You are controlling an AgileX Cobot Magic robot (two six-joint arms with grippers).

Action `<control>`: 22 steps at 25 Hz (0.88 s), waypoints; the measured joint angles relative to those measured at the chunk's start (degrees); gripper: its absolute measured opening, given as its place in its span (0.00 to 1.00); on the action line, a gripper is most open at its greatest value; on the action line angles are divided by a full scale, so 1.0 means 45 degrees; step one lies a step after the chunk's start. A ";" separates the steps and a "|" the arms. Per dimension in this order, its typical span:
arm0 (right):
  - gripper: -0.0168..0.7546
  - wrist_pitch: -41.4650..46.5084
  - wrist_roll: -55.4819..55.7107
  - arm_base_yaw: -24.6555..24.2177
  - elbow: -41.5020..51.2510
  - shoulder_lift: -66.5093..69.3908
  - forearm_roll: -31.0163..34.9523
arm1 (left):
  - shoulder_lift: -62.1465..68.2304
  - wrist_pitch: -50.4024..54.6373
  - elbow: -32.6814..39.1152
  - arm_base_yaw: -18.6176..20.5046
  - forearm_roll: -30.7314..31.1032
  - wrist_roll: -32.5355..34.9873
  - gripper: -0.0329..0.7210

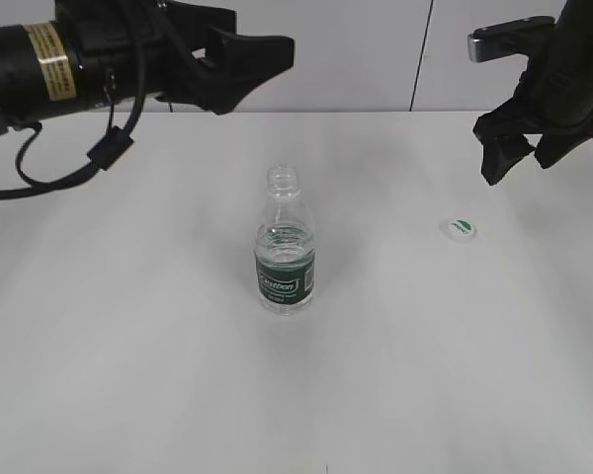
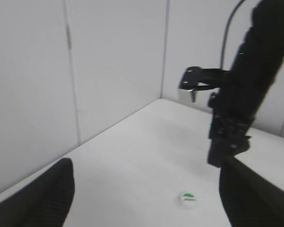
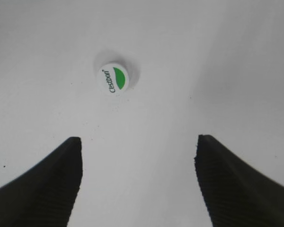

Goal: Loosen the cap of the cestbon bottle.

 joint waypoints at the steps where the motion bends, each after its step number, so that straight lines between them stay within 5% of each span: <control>1: 0.75 0.0094 0.0000 0.0000 0.0000 0.0000 0.0000 | -0.0367 0.0918 0.0000 0.0000 -0.0058 -0.0208 0.80; 12: 0.75 0.0412 0.0017 0.0000 0.0000 -0.0368 0.0000 | -0.2217 0.9046 -0.0005 0.0496 -0.2373 -0.0804 0.76; 22: 0.75 0.0452 0.0017 0.0000 0.0000 -0.0534 0.0164 | -0.2217 1.2280 -0.0005 0.1688 -0.3957 -0.0700 0.74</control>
